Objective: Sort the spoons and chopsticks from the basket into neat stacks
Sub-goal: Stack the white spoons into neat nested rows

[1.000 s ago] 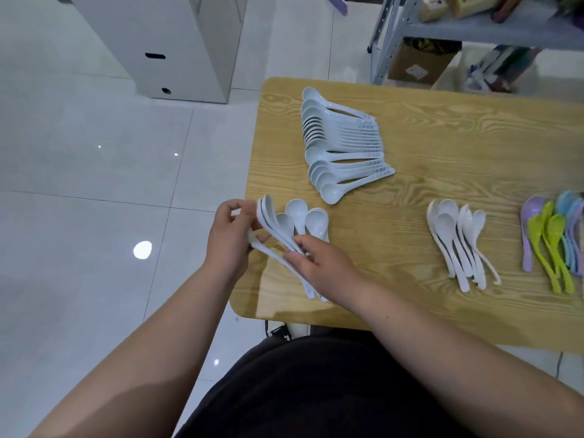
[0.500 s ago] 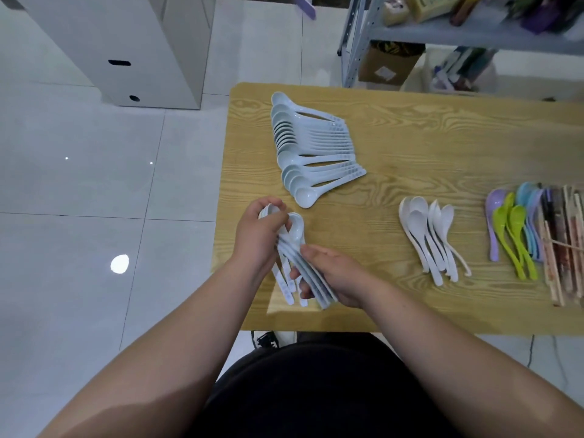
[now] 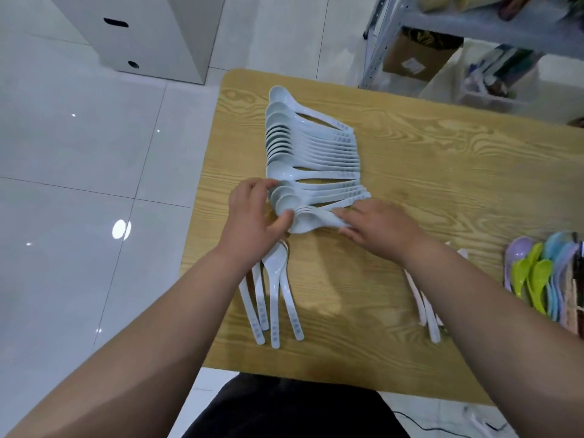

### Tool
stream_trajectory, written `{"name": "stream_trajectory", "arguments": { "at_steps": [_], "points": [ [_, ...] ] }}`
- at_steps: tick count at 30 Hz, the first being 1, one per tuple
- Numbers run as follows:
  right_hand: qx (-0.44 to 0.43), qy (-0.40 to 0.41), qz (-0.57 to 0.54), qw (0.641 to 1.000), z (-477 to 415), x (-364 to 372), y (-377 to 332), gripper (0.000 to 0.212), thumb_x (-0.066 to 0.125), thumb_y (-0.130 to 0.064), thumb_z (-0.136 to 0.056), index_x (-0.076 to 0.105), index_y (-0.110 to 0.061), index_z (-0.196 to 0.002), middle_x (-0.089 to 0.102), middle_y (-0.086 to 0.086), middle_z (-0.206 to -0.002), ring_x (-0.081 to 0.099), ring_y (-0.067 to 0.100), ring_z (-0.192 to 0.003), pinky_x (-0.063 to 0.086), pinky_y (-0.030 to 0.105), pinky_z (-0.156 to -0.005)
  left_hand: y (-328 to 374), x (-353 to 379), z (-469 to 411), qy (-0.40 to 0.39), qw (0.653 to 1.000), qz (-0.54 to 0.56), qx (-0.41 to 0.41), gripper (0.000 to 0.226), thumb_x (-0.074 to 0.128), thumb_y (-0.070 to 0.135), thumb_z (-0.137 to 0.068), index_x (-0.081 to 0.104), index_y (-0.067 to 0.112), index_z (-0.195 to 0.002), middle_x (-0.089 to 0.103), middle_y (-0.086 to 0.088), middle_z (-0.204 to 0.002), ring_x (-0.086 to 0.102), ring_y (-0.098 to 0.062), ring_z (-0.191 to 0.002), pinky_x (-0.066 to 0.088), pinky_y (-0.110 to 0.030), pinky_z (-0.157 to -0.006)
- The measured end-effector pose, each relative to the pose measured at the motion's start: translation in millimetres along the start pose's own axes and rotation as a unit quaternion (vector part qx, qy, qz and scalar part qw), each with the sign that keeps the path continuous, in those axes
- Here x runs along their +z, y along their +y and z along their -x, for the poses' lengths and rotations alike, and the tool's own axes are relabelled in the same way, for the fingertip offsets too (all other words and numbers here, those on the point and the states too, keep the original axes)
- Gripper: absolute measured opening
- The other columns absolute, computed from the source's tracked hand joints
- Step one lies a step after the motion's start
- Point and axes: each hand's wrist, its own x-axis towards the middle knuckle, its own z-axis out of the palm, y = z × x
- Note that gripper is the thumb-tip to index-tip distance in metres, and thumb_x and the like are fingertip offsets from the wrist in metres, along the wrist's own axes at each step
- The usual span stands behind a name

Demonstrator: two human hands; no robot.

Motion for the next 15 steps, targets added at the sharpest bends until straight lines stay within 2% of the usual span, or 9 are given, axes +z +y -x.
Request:
{"name": "stream_trajectory", "arguments": {
  "at_steps": [1,3,6,9,15],
  "points": [
    [-0.017,0.027,0.022,0.999,-3,4,4,0.043,0.051,-0.042,-0.095,0.069,-0.017,-0.124,0.069,0.008,-0.094,0.067,0.034,-0.084,0.053,0.041,-0.070,-1,5,1,-0.004,0.999,-0.035,0.035,0.068,0.066,0.051,-0.081,0.052,0.015,-0.138,0.045,-0.008,-0.139,0.036,-0.025,-0.132,0.029,-0.033,-0.111],
    [-0.044,0.072,0.043,0.996,-9,13,8,0.044,0.047,-0.043,-0.094,0.070,-0.019,-0.123,0.068,0.003,-0.092,0.066,0.030,-0.084,0.048,0.037,-0.073,-6,18,0,-0.012,0.988,-0.115,0.103,0.090,0.063,0.063,-0.076,0.045,0.008,-0.145,0.038,-0.016,-0.148,0.029,-0.032,-0.141,0.026,-0.042,-0.117],
    [-0.056,0.109,0.029,0.992,-15,24,6,0.043,0.047,-0.040,-0.096,0.067,-0.022,-0.129,0.064,0.002,-0.095,0.062,0.028,-0.089,0.039,0.038,-0.078,-8,38,-5,-0.075,0.962,-0.230,0.127,0.108,0.059,0.072,-0.075,0.028,0.007,-0.155,0.023,-0.020,-0.161,0.012,-0.042,-0.150,0.022,-0.058,-0.120],
    [-0.040,0.140,-0.008,0.989,-20,31,2,0.041,0.052,-0.037,-0.095,0.066,-0.023,-0.131,0.060,0.005,-0.097,0.059,0.029,-0.090,0.044,0.042,-0.080,-5,45,-12,-0.094,0.949,-0.274,0.123,0.105,0.066,0.065,-0.080,0.022,0.009,-0.157,0.016,-0.018,-0.165,0.006,-0.040,-0.153,0.021,-0.060,-0.119],
    [-0.043,0.156,-0.030,0.986,-23,37,1,0.038,0.057,-0.035,-0.095,0.067,-0.023,-0.130,0.058,0.004,-0.096,0.054,0.026,-0.091,0.043,0.041,-0.080,3,43,-27,-0.117,0.920,-0.343,0.152,0.085,0.054,0.056,-0.092,0.023,0.012,-0.157,0.010,-0.014,-0.167,-0.001,-0.039,-0.153,0.006,-0.056,-0.122]
  ]
}}
